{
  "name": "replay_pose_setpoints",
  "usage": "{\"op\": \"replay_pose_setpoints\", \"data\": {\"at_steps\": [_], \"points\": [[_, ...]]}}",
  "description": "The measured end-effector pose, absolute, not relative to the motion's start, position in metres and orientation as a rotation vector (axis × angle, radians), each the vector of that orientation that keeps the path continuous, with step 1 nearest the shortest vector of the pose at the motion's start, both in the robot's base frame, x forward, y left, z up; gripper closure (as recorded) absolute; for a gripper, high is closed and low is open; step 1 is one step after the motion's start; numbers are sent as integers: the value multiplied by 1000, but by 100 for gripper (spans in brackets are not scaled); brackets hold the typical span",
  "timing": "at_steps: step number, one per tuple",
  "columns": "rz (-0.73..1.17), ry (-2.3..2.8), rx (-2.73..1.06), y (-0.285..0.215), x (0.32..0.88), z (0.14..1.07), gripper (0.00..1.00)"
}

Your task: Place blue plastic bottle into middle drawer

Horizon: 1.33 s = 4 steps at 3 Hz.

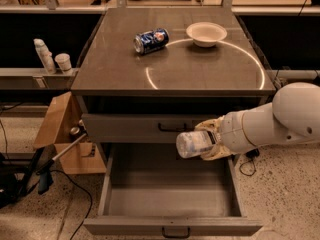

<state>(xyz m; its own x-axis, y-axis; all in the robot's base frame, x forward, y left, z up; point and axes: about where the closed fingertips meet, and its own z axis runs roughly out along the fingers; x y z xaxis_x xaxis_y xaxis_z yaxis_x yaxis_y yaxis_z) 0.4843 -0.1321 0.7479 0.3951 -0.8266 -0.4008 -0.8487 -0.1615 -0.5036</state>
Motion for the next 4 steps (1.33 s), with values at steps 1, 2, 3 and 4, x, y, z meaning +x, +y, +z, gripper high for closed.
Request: {"op": "replay_pose_setpoints", "data": {"at_steps": [1,2,3,4], "points": [[83,1429,-1939,-133,483,732,100],[111,1443,-1917,-134,481,717,100],[137,1460,-1911,-132,479,701,100],[155,1481,-1914,-130,476,688,100]]}}
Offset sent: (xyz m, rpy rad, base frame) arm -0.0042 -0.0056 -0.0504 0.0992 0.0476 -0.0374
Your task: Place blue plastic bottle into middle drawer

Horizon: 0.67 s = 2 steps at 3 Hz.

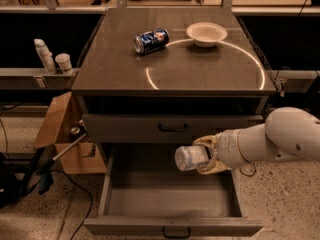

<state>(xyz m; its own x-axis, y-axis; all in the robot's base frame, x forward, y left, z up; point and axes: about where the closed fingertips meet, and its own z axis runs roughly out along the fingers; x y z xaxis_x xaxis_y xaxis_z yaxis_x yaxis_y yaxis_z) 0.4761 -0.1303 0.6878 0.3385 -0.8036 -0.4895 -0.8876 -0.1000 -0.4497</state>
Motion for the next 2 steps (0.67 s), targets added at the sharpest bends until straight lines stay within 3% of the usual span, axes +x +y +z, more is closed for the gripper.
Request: {"op": "replay_pose_setpoints", "data": {"at_steps": [2], "points": [[217,1545,-1934,-128,475,654,100]]}}
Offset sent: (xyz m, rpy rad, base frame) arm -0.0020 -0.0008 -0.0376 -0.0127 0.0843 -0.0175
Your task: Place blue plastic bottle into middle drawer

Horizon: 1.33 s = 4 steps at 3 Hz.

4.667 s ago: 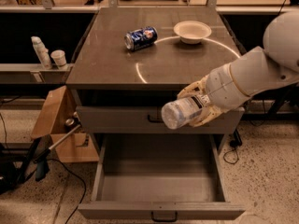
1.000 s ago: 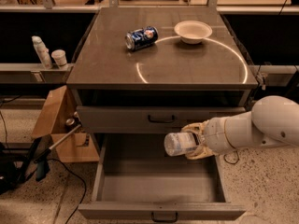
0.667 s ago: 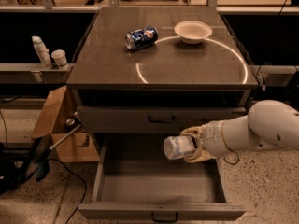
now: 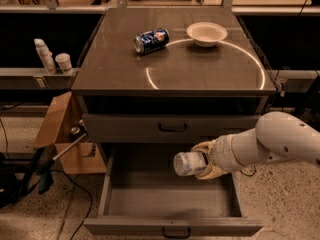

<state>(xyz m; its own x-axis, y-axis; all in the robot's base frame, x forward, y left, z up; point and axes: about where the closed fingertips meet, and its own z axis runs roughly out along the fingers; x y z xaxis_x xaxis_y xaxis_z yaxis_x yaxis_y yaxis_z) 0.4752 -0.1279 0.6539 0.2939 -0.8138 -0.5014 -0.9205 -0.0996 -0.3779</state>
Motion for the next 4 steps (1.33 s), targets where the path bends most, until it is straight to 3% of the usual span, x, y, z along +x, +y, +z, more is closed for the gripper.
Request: {"op": "replay_pose_setpoints", "data": {"at_steps": [4], "points": [[241,1657,-1833,-130,473,584,100]]}}
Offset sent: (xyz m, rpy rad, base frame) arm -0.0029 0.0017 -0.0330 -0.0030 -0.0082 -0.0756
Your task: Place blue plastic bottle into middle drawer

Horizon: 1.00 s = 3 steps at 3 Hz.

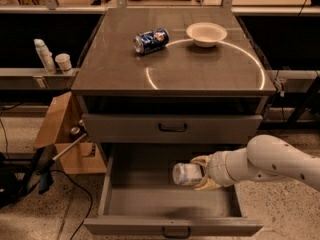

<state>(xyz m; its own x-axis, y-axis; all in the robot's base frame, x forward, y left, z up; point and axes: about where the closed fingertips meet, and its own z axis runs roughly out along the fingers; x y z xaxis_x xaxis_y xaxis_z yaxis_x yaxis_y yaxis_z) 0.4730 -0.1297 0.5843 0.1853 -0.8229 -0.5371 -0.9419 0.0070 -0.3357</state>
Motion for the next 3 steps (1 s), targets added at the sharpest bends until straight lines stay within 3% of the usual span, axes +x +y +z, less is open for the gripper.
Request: {"op": "replay_pose_setpoints", "data": {"at_steps": [3], "points": [[354,1763,-1805,-137,477,515,100]]}}
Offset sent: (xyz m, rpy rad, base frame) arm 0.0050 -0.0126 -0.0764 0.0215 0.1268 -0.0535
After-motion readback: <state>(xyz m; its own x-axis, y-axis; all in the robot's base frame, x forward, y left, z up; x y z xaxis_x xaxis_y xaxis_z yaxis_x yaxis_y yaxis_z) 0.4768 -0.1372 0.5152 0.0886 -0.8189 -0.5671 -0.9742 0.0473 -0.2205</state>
